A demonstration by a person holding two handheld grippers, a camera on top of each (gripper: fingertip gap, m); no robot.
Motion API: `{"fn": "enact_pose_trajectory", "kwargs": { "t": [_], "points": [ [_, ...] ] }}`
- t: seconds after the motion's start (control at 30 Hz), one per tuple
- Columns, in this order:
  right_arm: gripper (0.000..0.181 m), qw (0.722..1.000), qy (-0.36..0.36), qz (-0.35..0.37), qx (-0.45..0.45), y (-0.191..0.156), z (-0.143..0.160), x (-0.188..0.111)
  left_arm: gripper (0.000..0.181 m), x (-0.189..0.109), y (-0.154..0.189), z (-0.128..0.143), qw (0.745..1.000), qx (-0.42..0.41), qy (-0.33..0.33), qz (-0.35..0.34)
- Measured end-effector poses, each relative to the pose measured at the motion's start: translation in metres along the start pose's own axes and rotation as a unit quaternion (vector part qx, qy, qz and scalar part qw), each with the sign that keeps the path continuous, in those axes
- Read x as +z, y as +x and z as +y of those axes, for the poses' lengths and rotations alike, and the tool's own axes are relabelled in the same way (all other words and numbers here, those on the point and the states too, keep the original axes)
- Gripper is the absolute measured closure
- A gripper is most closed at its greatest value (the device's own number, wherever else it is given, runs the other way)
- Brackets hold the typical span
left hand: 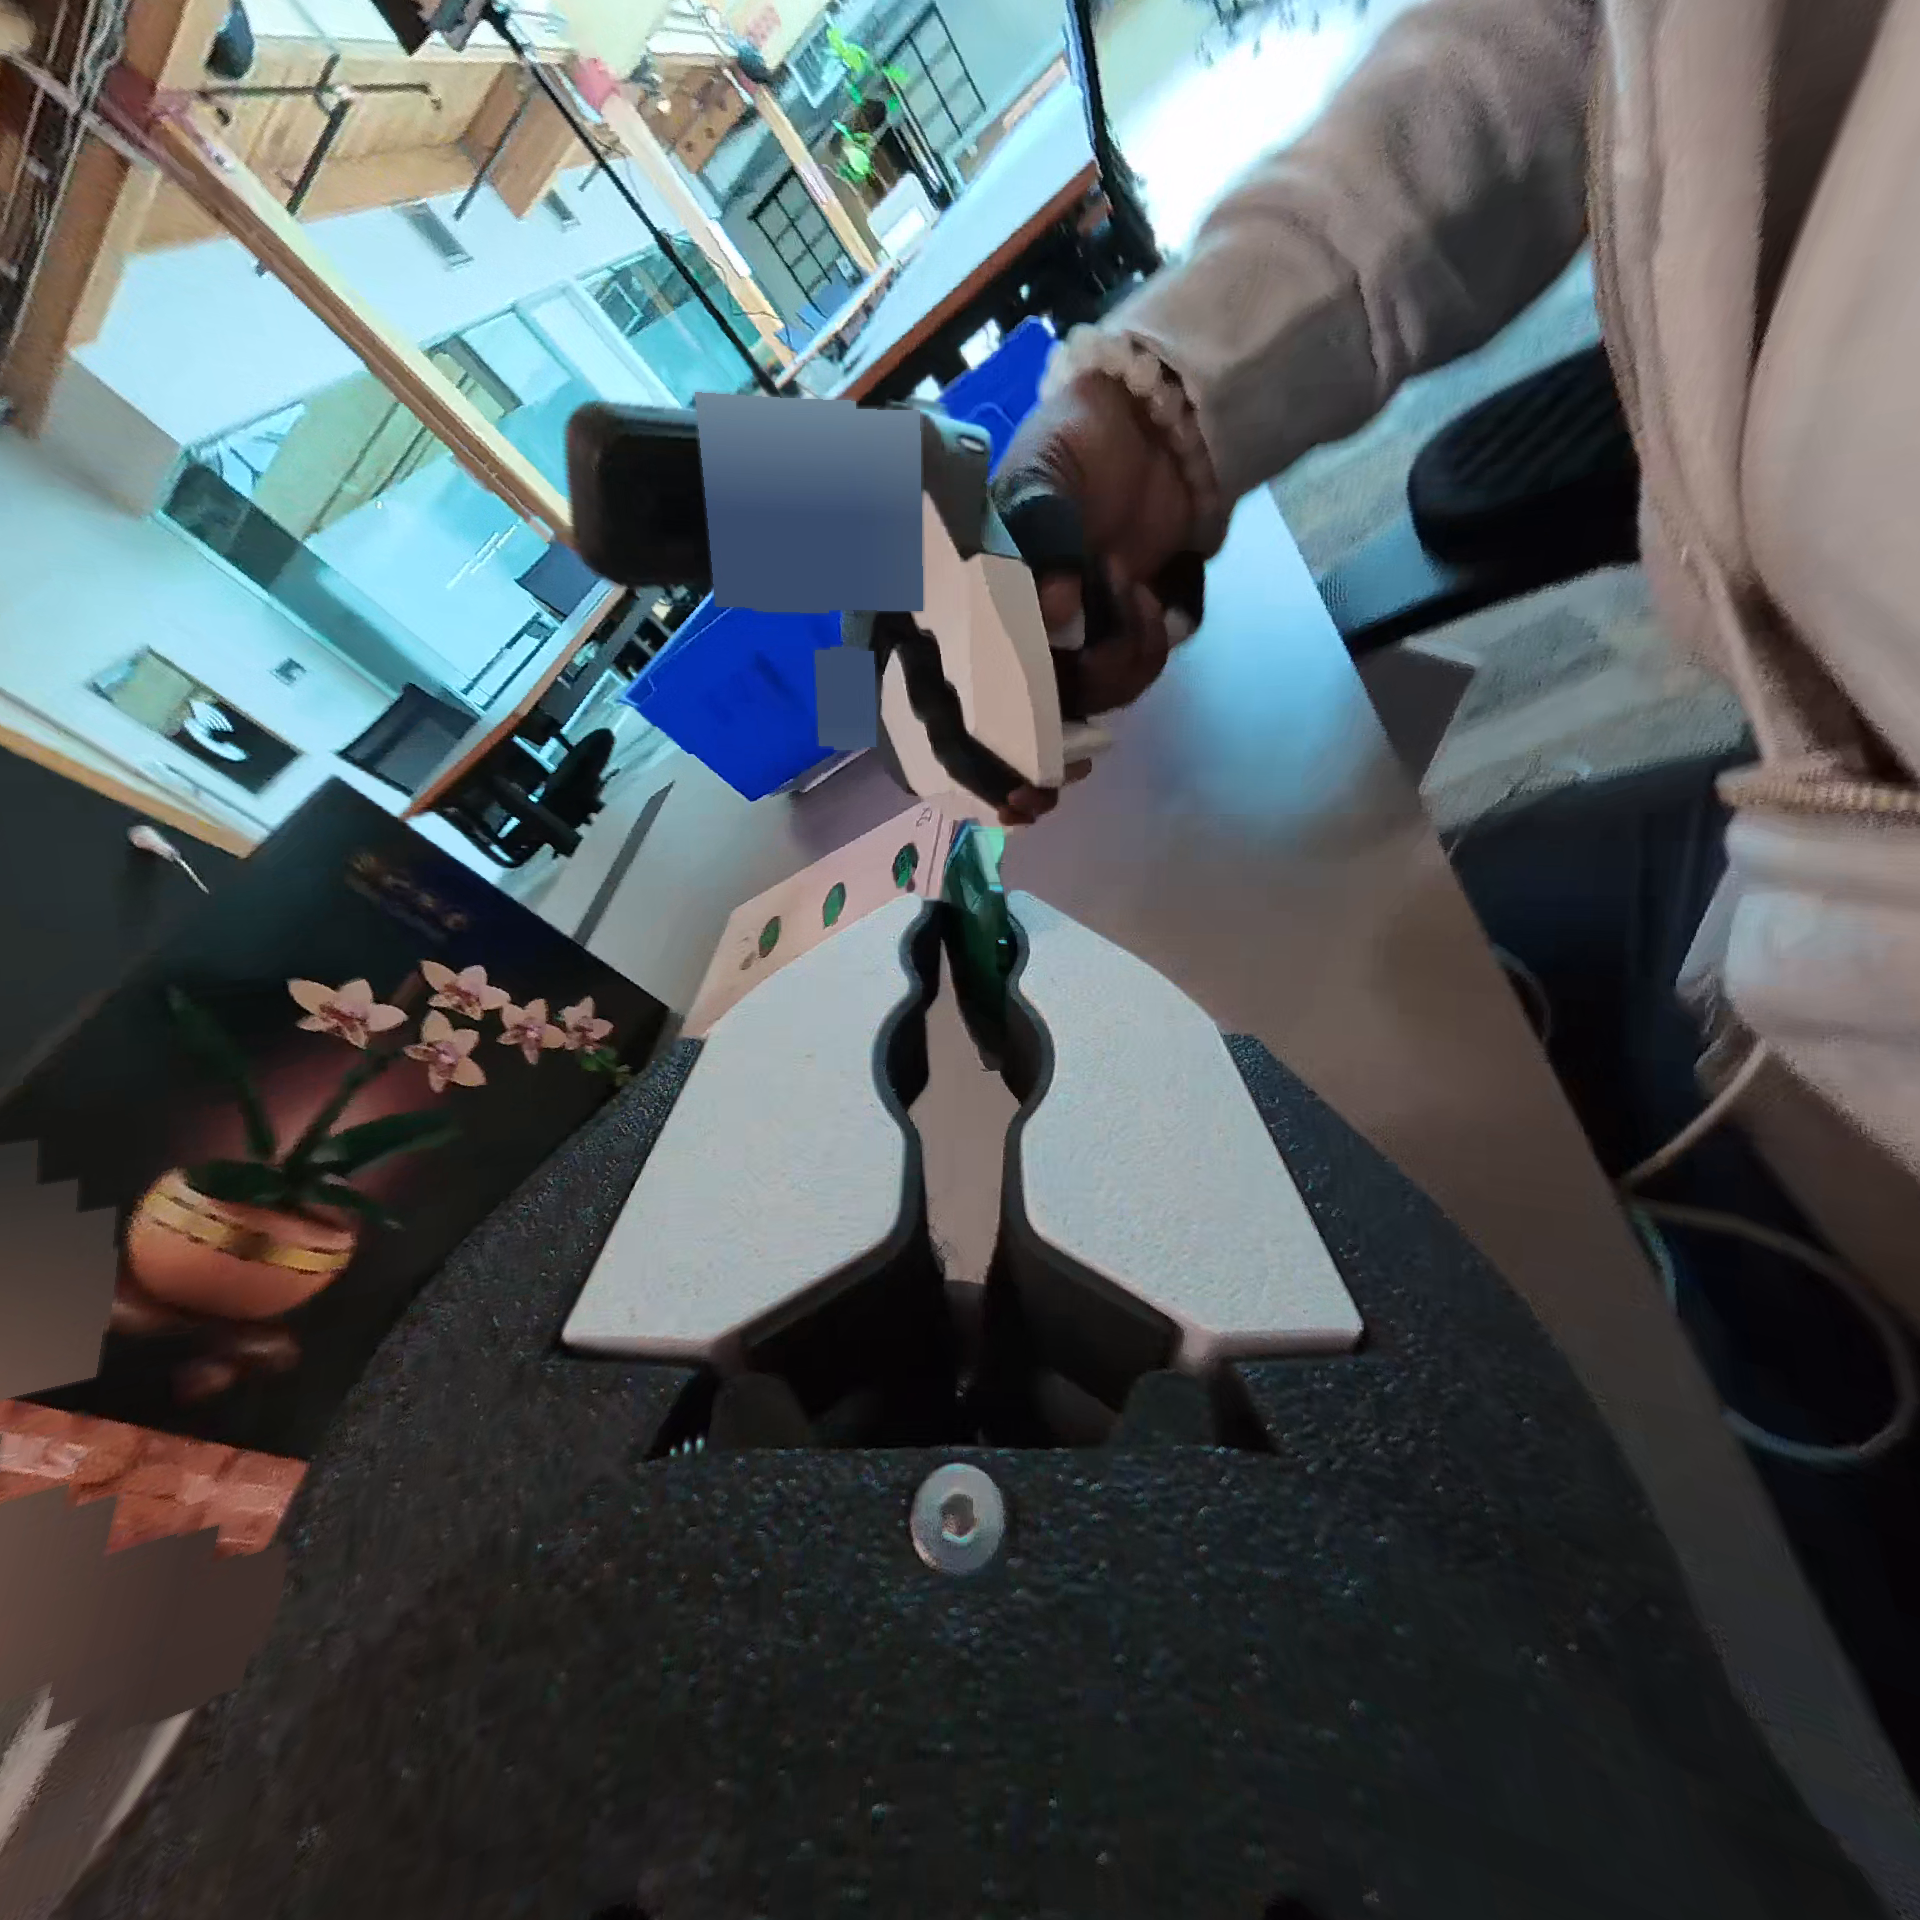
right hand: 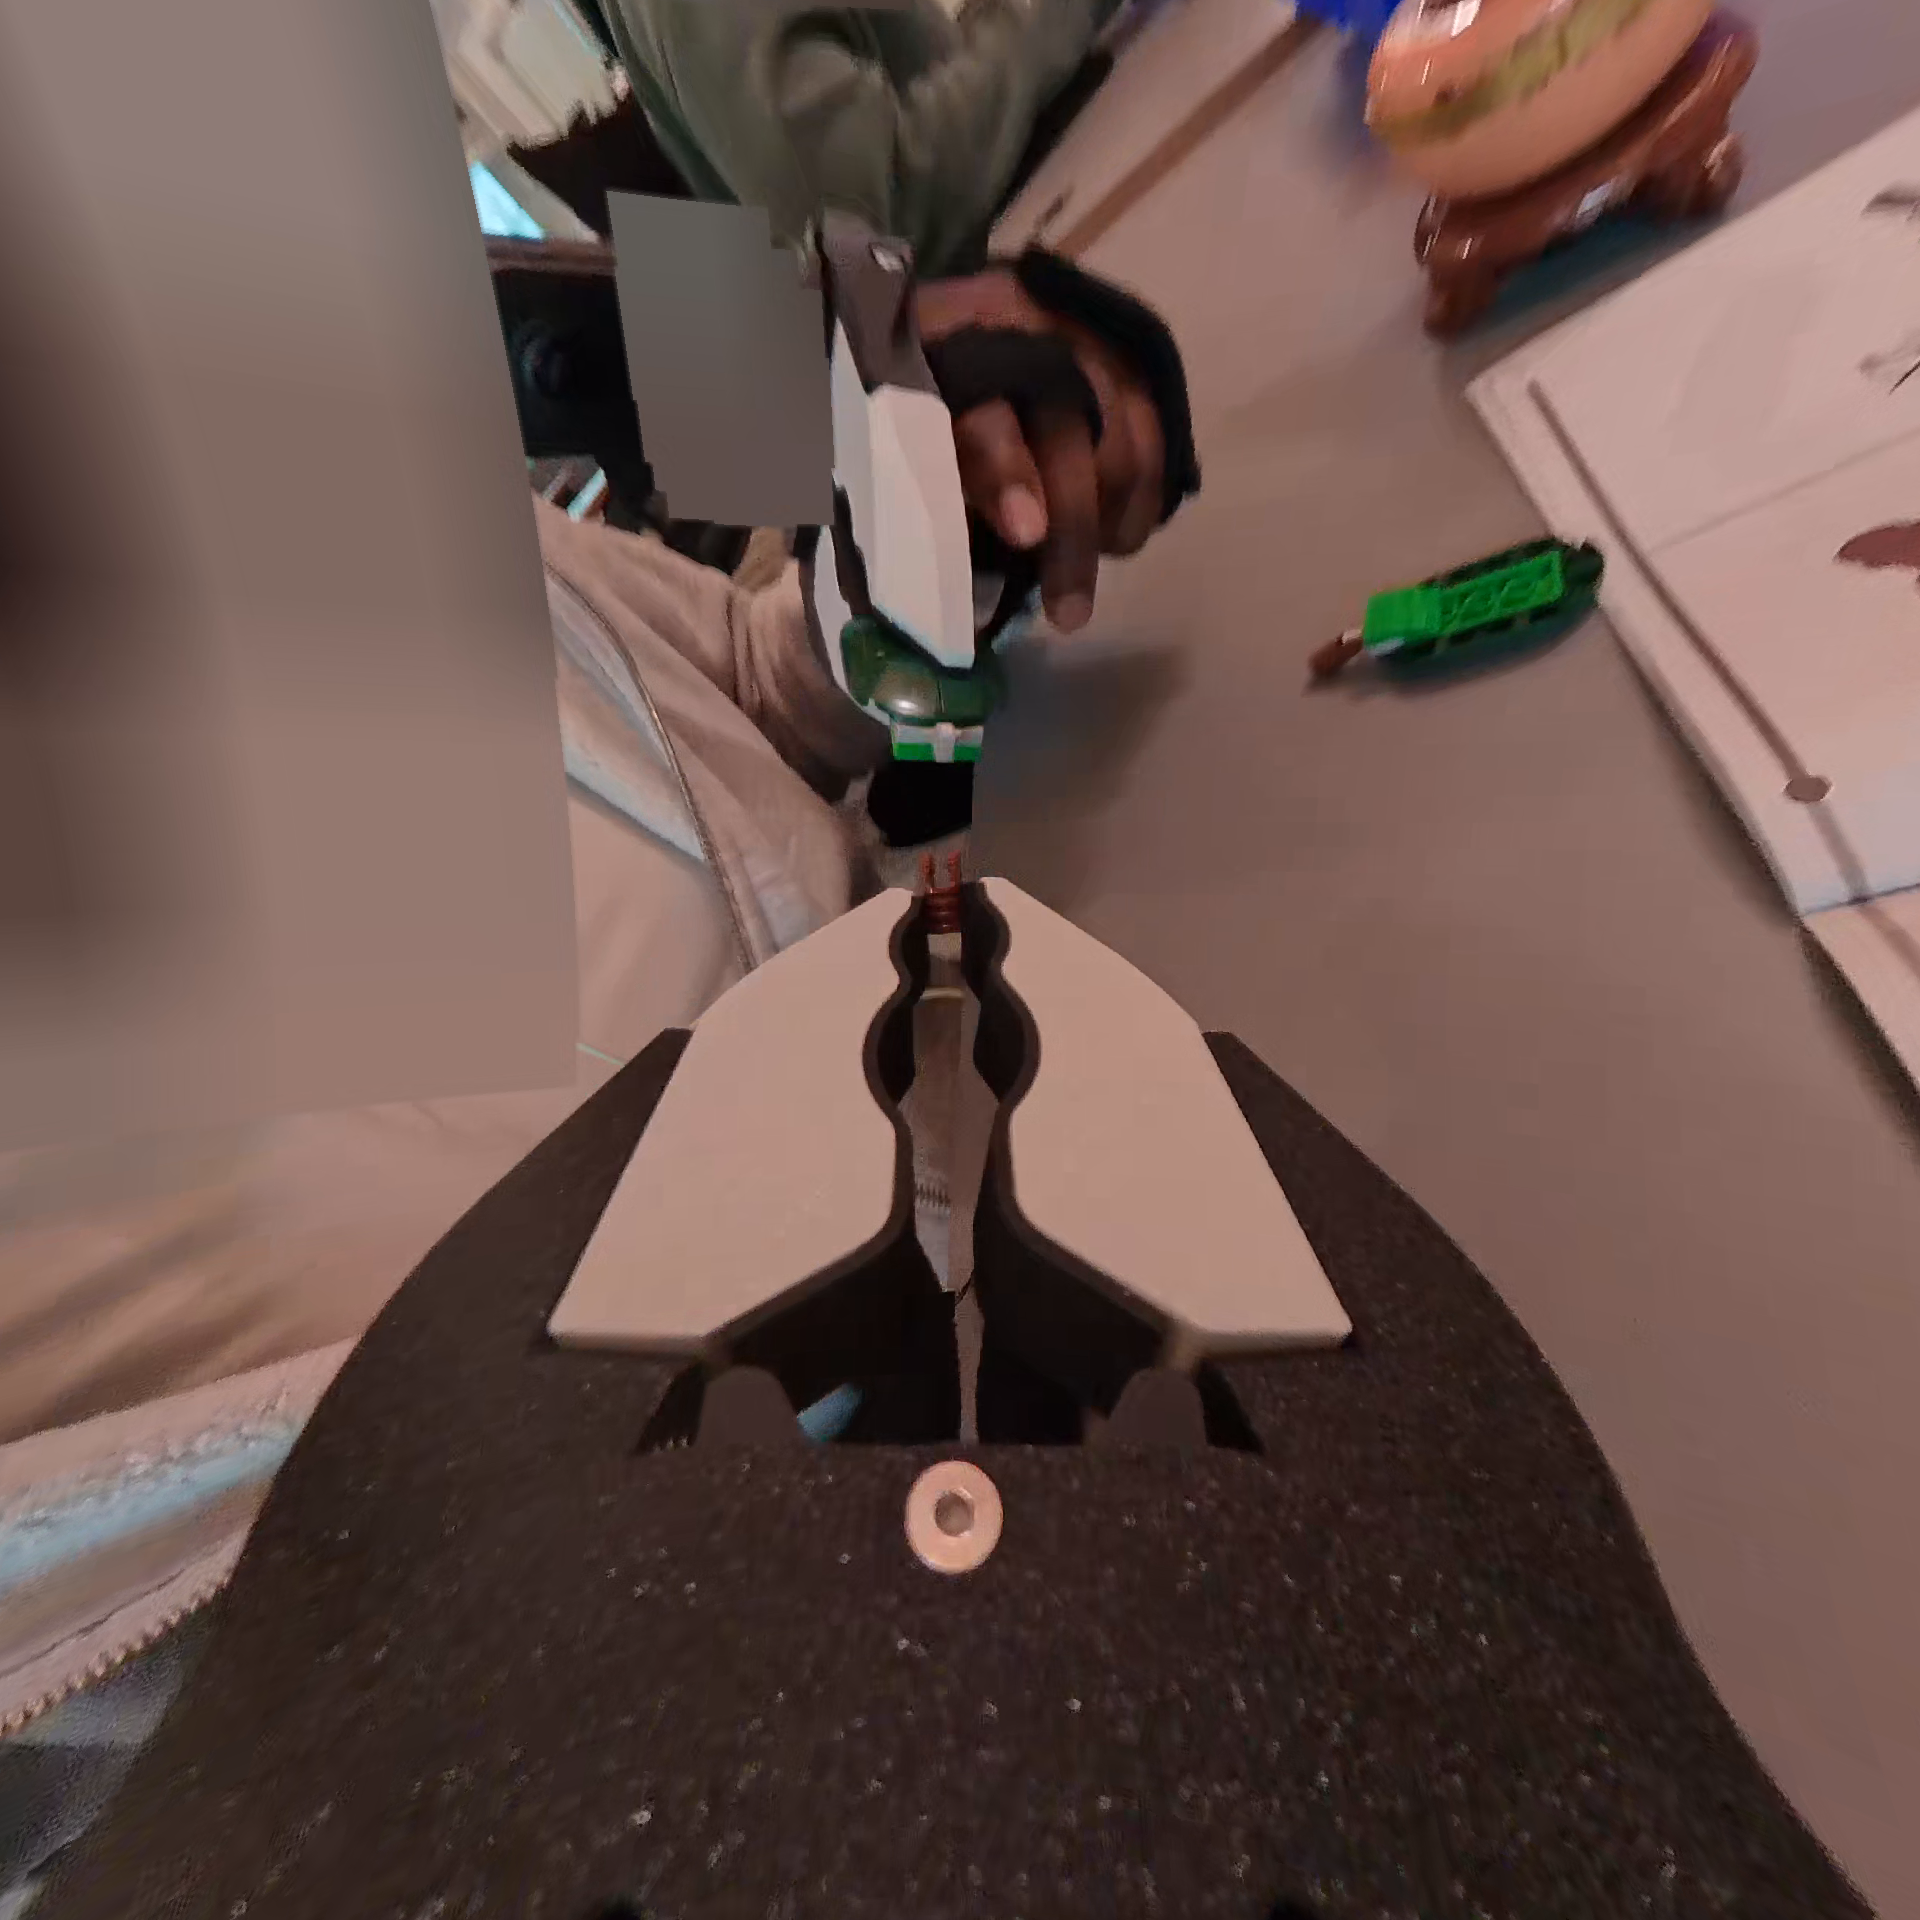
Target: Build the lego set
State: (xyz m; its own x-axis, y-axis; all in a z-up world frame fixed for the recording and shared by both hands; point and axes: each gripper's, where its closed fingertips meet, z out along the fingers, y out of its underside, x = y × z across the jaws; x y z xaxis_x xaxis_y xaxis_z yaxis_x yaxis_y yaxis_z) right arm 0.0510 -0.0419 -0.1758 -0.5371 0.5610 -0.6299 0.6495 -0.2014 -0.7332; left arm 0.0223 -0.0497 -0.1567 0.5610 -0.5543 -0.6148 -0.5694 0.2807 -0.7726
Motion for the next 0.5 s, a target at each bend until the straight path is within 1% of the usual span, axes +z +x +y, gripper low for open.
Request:
{"fn": "enact_pose_trajectory", "kwargs": {
  "t": [0.1, 0.17, 0.27, 0.37, 0.5],
  "points": [
    [0.176, 0.999, -0.047, -0.006, 0.002, 0.0, 0.005, 0.005, 0.173, 0.0, 0.005, 0.008, 0.997, 0.072, -0.027, 0.015],
    [0.176, 0.997, -0.075, -0.005, 0.003, 0.003, 0.006, 0.007, 0.173, 0.001, 0.009, 0.013, 0.99, 0.133, -0.046, 0.025],
    [0.176, 0.993, -0.121, 0.003, -0.006, 0.012, 0.012, 0.008, 0.173, 0.004, 0.018, 0.015, 0.977, 0.199, -0.055, 0.046],
    [0.175, 0.988, -0.156, 0.001, -0.017, 0.015, 0.02, 0.012, 0.173, 0.006, 0.026, 0.017, 0.97, 0.231, -0.048, 0.062],
    [0.175, 0.986, -0.162, -0.012, -0.026, 0.017, 0.024, 0.017, 0.173, 0.007, 0.033, 0.019, 0.969, 0.234, -0.029, 0.073]
  ]
}}
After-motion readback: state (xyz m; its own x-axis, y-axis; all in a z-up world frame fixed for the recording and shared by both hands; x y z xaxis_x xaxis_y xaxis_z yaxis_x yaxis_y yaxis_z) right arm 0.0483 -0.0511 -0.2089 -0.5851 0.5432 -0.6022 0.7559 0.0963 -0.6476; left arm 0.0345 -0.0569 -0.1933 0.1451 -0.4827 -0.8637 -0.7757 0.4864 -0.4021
